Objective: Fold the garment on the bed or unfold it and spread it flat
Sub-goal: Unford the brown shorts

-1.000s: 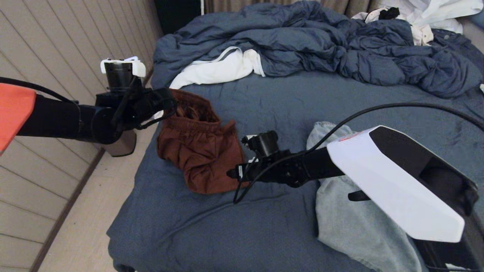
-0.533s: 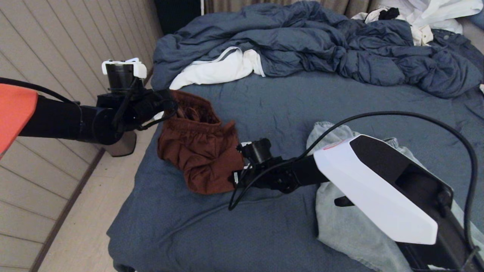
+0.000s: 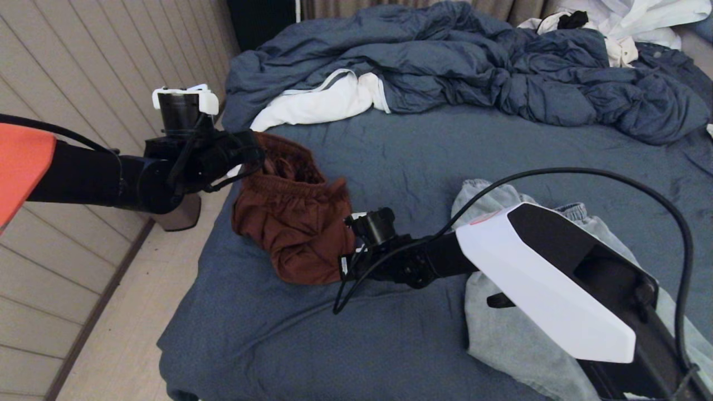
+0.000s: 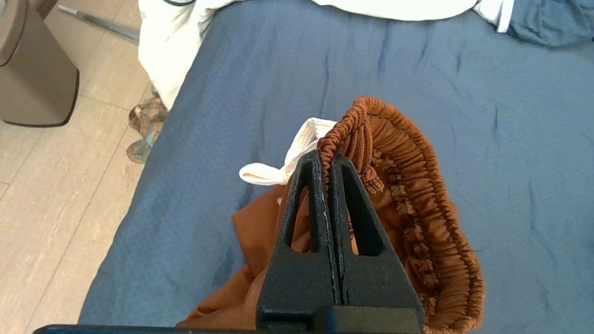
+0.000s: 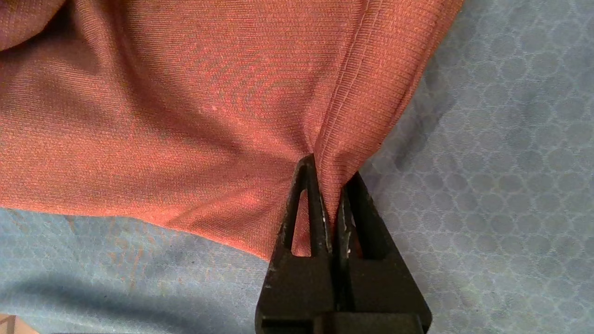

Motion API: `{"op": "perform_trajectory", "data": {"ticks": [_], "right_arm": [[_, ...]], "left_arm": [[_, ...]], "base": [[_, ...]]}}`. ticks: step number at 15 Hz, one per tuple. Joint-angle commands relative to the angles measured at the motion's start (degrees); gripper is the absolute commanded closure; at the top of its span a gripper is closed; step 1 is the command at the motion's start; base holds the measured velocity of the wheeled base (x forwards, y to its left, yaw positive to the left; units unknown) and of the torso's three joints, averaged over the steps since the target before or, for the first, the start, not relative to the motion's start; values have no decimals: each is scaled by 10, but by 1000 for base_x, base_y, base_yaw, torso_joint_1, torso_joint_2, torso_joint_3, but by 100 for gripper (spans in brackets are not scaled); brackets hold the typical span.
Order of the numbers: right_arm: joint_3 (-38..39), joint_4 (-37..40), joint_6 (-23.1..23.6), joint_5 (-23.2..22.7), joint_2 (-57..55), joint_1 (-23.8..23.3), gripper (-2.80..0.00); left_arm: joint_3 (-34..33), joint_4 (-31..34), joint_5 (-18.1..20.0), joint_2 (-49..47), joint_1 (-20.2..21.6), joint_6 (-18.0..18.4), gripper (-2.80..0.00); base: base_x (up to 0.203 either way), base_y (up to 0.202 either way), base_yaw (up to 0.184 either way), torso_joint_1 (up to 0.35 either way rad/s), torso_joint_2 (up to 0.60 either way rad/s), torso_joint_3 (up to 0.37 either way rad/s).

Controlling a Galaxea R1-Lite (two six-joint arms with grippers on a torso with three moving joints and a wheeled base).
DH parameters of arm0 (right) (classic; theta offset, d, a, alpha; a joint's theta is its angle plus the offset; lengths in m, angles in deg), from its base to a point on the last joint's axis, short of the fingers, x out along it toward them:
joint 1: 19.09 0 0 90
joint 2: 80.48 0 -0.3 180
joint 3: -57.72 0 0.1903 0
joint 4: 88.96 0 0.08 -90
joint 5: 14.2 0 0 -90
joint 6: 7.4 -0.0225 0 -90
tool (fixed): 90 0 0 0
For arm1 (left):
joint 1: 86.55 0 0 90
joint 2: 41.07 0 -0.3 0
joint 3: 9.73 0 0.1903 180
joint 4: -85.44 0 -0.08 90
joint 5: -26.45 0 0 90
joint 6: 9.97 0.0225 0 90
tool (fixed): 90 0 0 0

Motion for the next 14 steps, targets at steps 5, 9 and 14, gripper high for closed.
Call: {"op": "perform_trajectory", "data": {"ticks": [5,9,14], "right_arm": [[27,0,-3,20,54,-25,0],[89,-2,4,17,121,-105,0],[212,-72,28,-4,165,-203,0]], "left_arm": [[-12,-5,-2,22,3,-7,0],[-58,-10,0,45,30,-16,0],[-128,-15,28,85,49,-24,0]], "base": [[0,0,0,0,0,0],[0,0,0,0,0,0],[0,0,0,0,0,0]]}}
